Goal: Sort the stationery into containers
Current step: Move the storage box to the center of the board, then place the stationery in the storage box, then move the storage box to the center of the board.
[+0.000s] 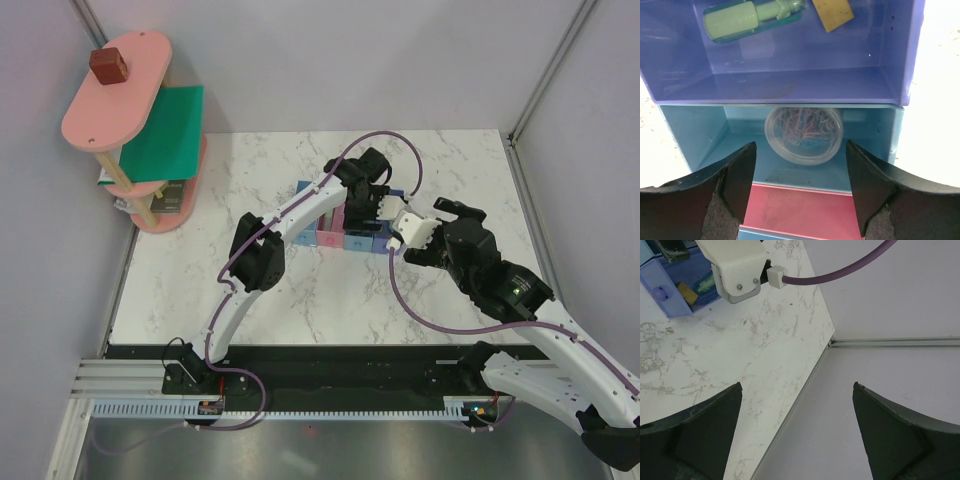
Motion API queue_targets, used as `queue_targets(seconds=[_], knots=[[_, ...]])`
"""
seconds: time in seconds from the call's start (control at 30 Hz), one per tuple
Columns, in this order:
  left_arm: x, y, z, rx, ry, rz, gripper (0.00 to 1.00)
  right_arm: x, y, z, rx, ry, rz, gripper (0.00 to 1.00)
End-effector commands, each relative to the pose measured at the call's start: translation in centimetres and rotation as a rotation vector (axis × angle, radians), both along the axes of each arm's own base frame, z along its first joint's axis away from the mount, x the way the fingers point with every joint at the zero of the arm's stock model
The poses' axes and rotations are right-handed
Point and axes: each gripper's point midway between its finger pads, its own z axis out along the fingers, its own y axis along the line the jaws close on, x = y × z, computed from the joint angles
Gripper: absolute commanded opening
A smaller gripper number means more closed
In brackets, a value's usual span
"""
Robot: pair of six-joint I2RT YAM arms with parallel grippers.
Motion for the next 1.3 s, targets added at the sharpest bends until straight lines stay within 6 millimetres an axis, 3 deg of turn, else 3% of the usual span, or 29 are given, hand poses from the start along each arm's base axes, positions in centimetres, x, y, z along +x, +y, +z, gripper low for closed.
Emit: queue_targets(seconds=[0.0,0.23,0.43,0.6,0.73,0.97,1.1,1.27], knots=[[0.9,-1.5,2.7,-0.076,-0.065,0.03,0.8,-0.2,-0.1,1.6,0.05,-0.033,-0.01,0.98],[1.9,-1.9,5.3,-0.13,-0.125,0.065,0.8,-0.2,-0.2,1.9,0.052,-0.038,-0.009,0.98],[3.1,-1.9,9.5,-0.22,-0.203,0.124,0.8,-0.2,-0.2,2.3,0.06,-0.045,-0.011,0.98],[3.4,0.1,11.3,-0.225,-0.222,0.173,0.8,-0.3,-0.3,2.6,0.064,-0.05,-0.01,0.98],[3.7,2.1,11.0,-0.21,-0.207,0.214,0.8,-0.3,-0.2,2.6,0.067,-0.05,-0.009,0.98],[6.5,7.5,7.3,-0.092,-0.217,0.318,0.79,-0.4,-0.2,2.7,0.073,-0.054,-0.007,0.98],[7.1,9.0,5.3,-0.051,-0.198,0.337,0.77,-0.4,-0.5,2.8,0.077,-0.053,-0.014,0.98],[6.4,9.8,3.1,-0.009,-0.157,0.335,0.77,-0.4,-0.5,3.0,0.078,-0.054,-0.016,0.98]])
